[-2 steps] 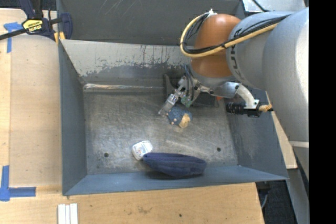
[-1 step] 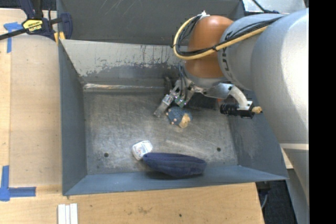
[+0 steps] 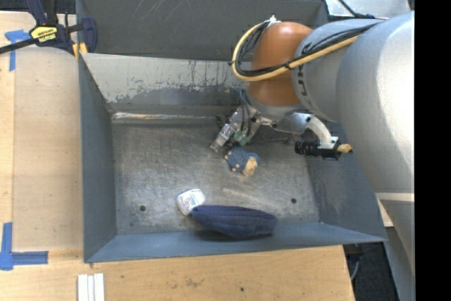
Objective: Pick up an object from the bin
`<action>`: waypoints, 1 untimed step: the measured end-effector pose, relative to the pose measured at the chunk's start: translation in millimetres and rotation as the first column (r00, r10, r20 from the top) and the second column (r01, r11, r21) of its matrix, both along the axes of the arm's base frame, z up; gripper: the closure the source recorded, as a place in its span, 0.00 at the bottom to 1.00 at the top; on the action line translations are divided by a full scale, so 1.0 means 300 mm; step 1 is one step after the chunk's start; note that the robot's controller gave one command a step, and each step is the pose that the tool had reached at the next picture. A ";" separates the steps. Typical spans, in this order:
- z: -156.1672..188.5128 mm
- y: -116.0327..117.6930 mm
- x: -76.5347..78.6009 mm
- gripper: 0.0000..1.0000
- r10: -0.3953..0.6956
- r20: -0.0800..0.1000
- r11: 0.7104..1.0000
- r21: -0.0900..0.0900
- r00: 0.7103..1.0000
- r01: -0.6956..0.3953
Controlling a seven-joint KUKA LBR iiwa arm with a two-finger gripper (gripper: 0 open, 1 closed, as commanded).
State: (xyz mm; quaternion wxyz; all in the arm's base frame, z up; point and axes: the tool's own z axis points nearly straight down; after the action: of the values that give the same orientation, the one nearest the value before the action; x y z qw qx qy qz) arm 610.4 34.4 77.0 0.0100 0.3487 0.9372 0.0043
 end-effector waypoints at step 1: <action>0.112 -0.004 -0.002 1.00 0.002 -0.024 1.000 -0.001 1.000 -0.002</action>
Offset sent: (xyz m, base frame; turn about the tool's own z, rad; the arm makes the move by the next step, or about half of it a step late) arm 0.0001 -0.0001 0.0341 -0.0001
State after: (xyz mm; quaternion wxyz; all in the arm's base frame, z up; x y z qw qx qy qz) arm 609.9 33.3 110.5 -0.0013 0.3476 0.9377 -0.0004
